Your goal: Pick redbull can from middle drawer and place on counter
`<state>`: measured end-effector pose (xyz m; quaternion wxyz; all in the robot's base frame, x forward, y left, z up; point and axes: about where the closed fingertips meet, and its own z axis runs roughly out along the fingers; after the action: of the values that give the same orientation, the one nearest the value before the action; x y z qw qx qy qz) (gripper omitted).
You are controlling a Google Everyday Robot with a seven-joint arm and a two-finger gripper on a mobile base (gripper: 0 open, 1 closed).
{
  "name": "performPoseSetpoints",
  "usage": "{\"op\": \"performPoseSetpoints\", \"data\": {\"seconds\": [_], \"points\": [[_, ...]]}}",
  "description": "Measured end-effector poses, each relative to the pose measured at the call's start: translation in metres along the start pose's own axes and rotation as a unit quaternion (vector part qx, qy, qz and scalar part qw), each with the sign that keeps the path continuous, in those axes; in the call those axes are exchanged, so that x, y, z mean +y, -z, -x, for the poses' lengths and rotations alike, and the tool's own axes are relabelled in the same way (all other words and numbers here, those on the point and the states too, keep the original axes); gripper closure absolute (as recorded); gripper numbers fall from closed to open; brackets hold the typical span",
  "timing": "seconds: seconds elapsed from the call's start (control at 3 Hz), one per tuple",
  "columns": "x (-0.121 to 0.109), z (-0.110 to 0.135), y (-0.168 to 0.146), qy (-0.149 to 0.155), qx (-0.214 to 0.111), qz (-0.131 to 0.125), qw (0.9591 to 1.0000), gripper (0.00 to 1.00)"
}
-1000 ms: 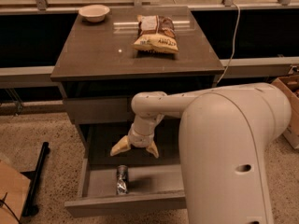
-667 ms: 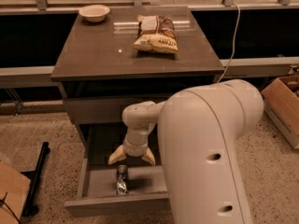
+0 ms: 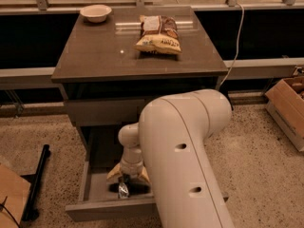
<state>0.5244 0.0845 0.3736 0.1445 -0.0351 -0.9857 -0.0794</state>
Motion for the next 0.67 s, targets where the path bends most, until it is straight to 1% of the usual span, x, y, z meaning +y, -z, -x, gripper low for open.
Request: {"op": "performPoseSetpoints", "data": {"seconds": [0.33,0.67], "points": [[0.0094,-0.0053,-0.0157,-0.002,0.014,-0.005,0.9999,0.18],[0.0159,-0.0071,-0.0153,-0.006,0.007,-0.008,0.9999,0.42]]}}
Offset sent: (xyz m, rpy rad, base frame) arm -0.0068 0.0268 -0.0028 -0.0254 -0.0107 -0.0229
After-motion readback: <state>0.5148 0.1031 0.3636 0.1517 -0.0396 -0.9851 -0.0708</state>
